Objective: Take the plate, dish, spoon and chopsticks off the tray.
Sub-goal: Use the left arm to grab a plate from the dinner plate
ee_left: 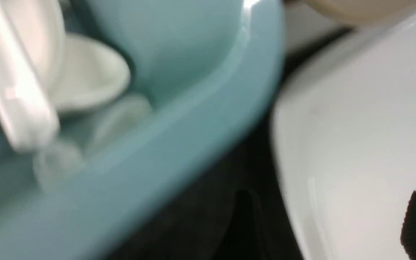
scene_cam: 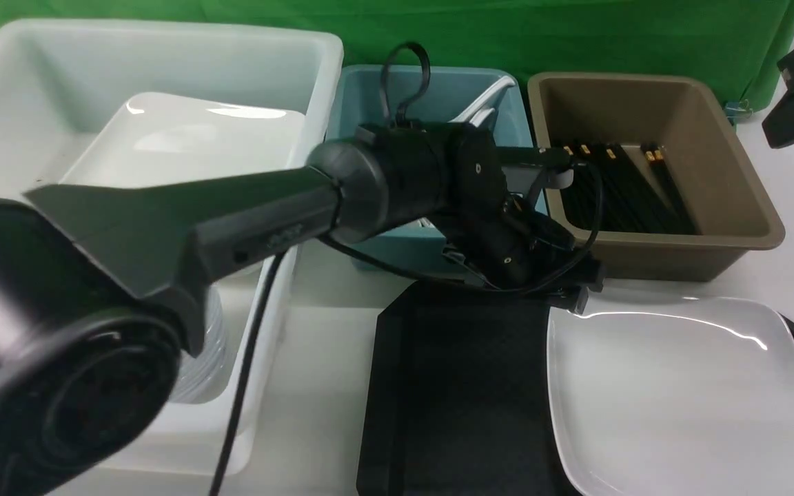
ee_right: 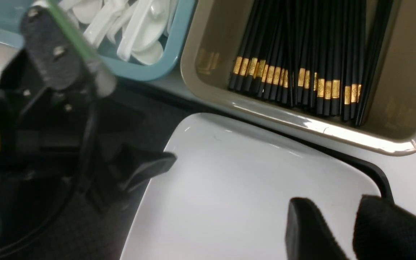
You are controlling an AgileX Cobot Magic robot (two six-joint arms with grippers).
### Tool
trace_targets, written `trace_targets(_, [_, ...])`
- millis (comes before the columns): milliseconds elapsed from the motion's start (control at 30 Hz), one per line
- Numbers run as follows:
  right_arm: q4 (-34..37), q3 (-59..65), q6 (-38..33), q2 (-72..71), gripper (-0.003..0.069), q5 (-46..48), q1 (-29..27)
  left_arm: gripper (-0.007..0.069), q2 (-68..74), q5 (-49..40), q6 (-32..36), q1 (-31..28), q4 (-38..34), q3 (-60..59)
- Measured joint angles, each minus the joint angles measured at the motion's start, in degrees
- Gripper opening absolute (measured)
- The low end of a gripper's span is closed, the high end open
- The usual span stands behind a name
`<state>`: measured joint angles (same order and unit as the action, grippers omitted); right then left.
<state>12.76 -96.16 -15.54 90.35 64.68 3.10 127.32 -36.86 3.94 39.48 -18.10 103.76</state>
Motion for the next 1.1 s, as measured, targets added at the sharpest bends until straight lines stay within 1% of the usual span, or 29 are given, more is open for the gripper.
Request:
trace_targets(67, [0.18,0.0,0.0,0.0,0.0237,0.0,0.0,0.0546,1.95,2.87,0.14,0.0,-0.17,0.42])
trace_targets(200, [0.18,0.0,0.0,0.0,0.0237,0.0,0.0,0.0542,3.52,5.07,0.73,0.0,-1.51,0.42])
trace_targets(333, [0.23,0.0,0.0,0.0,0.0237,0.0,0.0,0.0519,4.77,6.63,3.33,0.29,-3.75,0.46])
trace_targets(533, [0.23,0.0,-0.07,0.0,0.0237,0.0,0.0,0.0475,5.03,7.07,4.71,1.52,-4.18,0.46])
trace_targets(633, [0.29,0.0,-0.07,0.0,0.0237,0.0,0.0,0.0421,5.62,7.15,4.87,1.86,-4.79,0.53])
trace_targets(700, [0.29,0.0,-0.2,0.0,0.0237,0.0,0.0,0.0371,6.04,7.5,4.93,1.92,-5.58,0.67])
trace_targets(767, [0.29,0.0,-0.2,0.0,0.0237,0.0,0.0,0.0302,6.18,7.51,4.93,1.85,-5.64,0.8])
trace_targets(800, [0.29,0.0,-0.2,0.0,0.0237,0.0,0.0,0.0295,6.18,7.51,4.93,1.78,-5.64,0.8])
trace_targets(833, [0.29,0.0,-0.2,0.0,0.0237,0.0,0.0,0.024,6.26,7.28,4.93,1.71,-5.69,0.87])
trace_targets(867, [0.29,0.0,-0.2,0.0,0.0237,0.0,0.0,0.0223,6.26,7.17,4.93,1.63,-5.77,0.87])
trace_targets(900, [0.29,0.0,-0.2,0.0,0.0237,0.0,0.0,0.0155,6.31,6.29,4.23,1.57,-6.59,0.91])
trace_targets(933, [0.29,0.0,-0.2,0.0,0.0237,0.0,0.0,0.0119,6.24,5.04,3.22,1.45,-7.89,0.97])
trace_targets(1000, [0.35,0.0,-0.2,0.0,0.0237,0.0,0.0,0.01,5.89,3.08,2.74,1.45,-8.44,1.02])
trace_targets(1100, [0.35,0.0,-0.2,0.0,0.0237,0.0,0.0,0.0099,4.81,-1.39,2.28,1.58,-7.23,1.02])
